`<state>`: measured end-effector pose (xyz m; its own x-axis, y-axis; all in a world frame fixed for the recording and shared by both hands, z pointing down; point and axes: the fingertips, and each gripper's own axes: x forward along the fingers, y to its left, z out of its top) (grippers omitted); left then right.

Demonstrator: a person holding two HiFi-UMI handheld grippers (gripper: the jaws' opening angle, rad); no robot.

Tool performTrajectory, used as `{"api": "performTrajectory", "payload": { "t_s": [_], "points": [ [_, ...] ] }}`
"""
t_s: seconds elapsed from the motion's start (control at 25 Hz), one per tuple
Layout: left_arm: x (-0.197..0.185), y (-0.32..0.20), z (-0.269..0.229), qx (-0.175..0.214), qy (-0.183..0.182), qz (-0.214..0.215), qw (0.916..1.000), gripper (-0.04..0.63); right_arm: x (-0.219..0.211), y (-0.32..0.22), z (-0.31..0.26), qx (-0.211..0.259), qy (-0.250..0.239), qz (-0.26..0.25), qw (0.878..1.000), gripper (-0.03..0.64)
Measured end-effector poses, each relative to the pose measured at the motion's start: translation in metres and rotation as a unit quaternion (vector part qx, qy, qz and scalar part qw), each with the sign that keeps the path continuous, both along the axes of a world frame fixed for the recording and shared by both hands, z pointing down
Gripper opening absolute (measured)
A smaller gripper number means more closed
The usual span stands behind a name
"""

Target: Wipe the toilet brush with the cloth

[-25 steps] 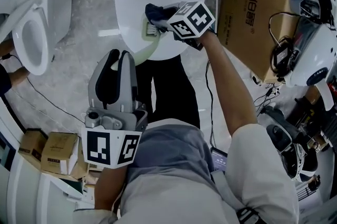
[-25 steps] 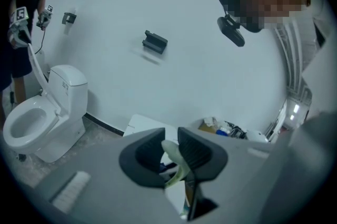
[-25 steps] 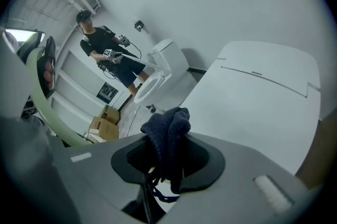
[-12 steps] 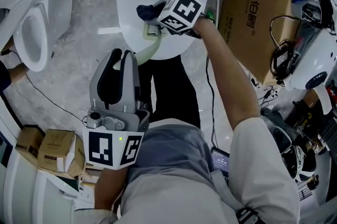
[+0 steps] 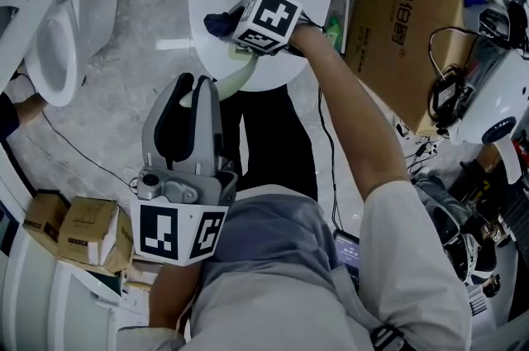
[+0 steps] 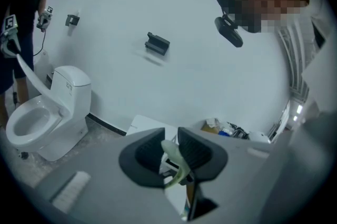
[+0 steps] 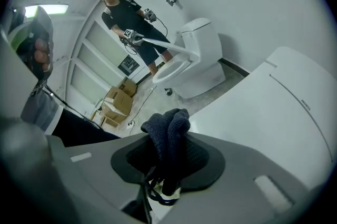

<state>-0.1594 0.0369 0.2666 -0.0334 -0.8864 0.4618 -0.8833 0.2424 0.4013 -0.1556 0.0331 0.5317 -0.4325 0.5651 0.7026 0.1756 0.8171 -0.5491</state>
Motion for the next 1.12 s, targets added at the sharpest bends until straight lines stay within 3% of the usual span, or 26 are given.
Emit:
{"api": "performTrajectory", "payload": {
  "t_s": [0.32, 0.52, 0.64, 0.8, 1.12],
  "points": [
    [-0.003, -0.003, 0.000, 0.000, -0.002, 0.003, 1.0000, 0.000, -0.001, -0.033, 0.009, -0.011, 0.000, 0.102, 0.995, 0.112],
    [-0.002, -0.005, 0.001, -0.003, -0.001, 0.005, 1.0000, 0.000, 0.009, -0.060, 0.020, -0.031, 0.006, 0.188, 0.982, 0.112],
    [-0.002, -0.005, 0.002, -0.002, -0.002, 0.007, 1.0000, 0.000, 0.025, -0.078, 0.032, -0.012, 0.031, 0.232, 0.972, 0.112],
    [-0.002, -0.005, 0.002, -0.001, -0.003, 0.007, 1.0000, 0.000, 0.049, -0.081, 0.051, 0.036, 0.056, 0.223, 0.972, 0.112],
    [-0.002, -0.007, 0.001, -0.002, -0.009, 0.008, 0.9999, 0.000, 0.073, -0.084, 0.073, 0.052, 0.075, 0.253, 0.963, 0.112]
  ]
}}
